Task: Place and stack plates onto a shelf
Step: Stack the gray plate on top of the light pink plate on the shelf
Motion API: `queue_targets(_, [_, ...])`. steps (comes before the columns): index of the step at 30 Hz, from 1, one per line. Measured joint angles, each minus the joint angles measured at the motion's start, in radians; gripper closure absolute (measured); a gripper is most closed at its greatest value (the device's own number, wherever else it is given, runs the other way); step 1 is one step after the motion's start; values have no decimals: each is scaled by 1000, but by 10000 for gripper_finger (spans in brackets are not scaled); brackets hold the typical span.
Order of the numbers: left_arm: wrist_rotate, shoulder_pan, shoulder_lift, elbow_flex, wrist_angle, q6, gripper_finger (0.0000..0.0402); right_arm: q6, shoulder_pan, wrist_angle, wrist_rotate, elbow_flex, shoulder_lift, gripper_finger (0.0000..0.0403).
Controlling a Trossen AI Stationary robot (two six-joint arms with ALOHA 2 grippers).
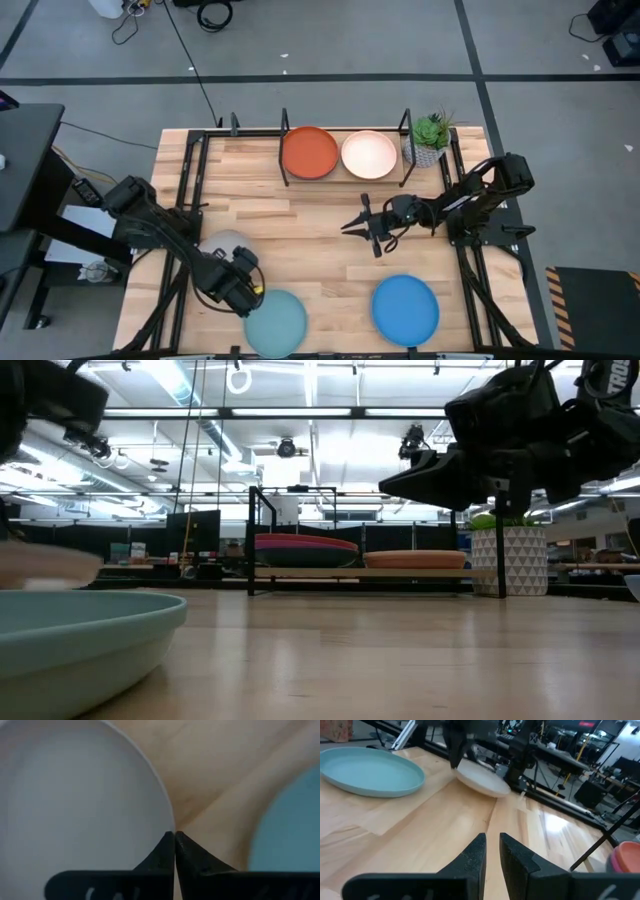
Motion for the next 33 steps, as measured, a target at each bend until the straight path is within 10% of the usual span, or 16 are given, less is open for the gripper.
queue_targets(8, [-102,37,-23,175,29,406,396,1,50,-15,25,0,0,344])
queue_targets(16, [-269,130,-23,272,142,927,396,35,157,-121,334,0,-58,344])
queue_targets(33, [-80,523,5,272,556,1756,394,346,333,-541,349,0,-210,344])
